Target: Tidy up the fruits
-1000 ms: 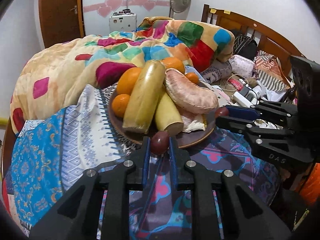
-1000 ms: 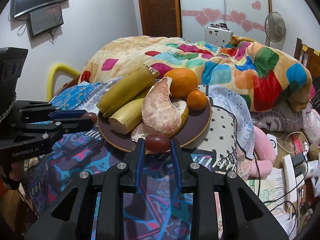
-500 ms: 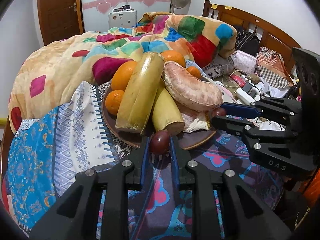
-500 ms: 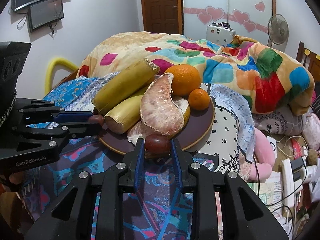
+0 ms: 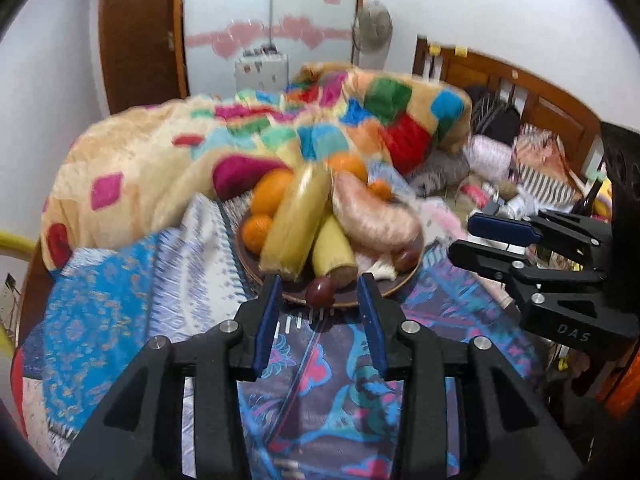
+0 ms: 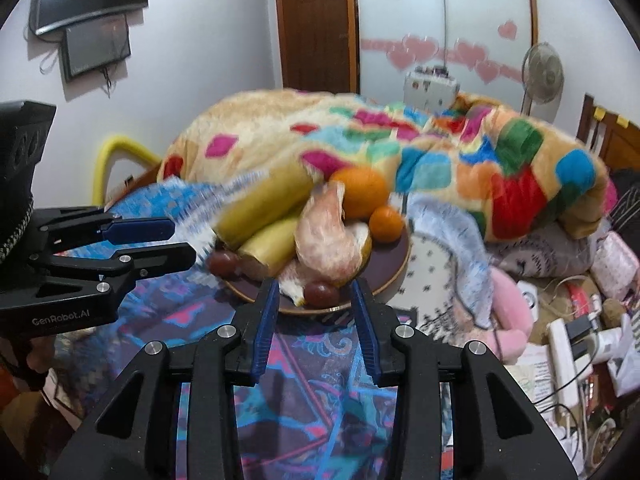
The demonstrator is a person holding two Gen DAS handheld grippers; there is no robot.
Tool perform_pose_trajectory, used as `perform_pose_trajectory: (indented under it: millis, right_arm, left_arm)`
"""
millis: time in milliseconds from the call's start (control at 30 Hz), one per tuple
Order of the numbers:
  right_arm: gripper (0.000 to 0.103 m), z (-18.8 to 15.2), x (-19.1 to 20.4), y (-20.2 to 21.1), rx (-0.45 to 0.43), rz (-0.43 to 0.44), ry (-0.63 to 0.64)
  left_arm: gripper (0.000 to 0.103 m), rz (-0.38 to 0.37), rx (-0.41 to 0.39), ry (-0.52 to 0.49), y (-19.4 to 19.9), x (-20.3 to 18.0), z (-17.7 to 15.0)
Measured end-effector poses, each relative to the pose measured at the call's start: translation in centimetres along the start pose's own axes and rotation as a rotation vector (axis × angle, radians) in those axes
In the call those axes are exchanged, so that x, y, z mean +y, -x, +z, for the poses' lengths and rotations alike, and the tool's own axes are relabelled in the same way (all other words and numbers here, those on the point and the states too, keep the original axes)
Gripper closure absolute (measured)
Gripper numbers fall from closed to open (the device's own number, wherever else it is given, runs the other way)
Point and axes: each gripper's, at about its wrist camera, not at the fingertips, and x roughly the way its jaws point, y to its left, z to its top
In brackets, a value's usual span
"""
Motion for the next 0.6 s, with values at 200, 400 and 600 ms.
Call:
perform_pose_trajectory:
  millis: [200, 400, 600]
  right_arm:
    - [0.069, 1.5, 2.4, 8.3, -0.179, -0.02, 0.002]
    - [0.069, 1.4, 5.3, 15.0, -0.336, -0.034, 0.005]
    - [0.05, 0.4, 8.0, 19.6, -0.449, -0.063, 0.015]
  left_arm:
    - [0.064, 0.023, -0.174, 0.011, 8.5, -1.1, 0.4]
    - [0.045, 0.066, -0.363, 0.004, 17.1, -3.2, -0.7]
    - [0.031, 0.099, -0.475, -0.004, 22.2, -4.6, -2.5]
